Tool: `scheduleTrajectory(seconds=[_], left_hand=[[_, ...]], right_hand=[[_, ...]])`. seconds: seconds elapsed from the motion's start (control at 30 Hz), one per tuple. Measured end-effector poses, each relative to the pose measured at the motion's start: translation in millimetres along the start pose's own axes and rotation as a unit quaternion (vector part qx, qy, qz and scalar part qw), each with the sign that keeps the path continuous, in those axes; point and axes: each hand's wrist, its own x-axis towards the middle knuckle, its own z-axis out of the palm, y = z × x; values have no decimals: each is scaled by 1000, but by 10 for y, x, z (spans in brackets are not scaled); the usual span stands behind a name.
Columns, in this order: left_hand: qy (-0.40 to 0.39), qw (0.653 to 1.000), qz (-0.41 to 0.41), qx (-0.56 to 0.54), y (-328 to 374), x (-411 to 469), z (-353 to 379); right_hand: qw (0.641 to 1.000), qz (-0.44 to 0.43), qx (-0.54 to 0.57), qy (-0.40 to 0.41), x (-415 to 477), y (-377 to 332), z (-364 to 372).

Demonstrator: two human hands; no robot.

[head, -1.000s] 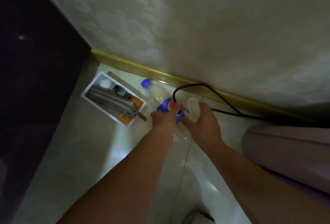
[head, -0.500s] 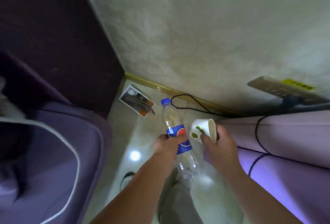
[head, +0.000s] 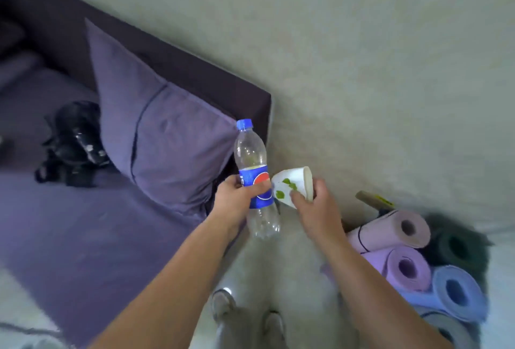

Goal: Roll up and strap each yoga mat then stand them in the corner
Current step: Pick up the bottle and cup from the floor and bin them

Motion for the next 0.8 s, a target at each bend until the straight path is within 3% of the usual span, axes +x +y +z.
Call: scheduleTrajectory(seconds=[0.2, 0.4, 0.57, 0.8], left_hand=[[88, 990, 87, -68, 511, -1165, -1212], [160, 971, 136, -114, 412, -2226, -2964], [263, 945, 151, -124, 58, -3090, -4693], [369, 902, 151, -169, -312, -3947, -6486]], right_hand=[[989, -125, -1, -75, -914, -1278, 311], [961, -229, 10, -156, -2190, -2182, 1386], [928, -265, 48, -258, -3452, -2792, 2595], [891, -277, 54, -355, -4736, -3327, 4008]])
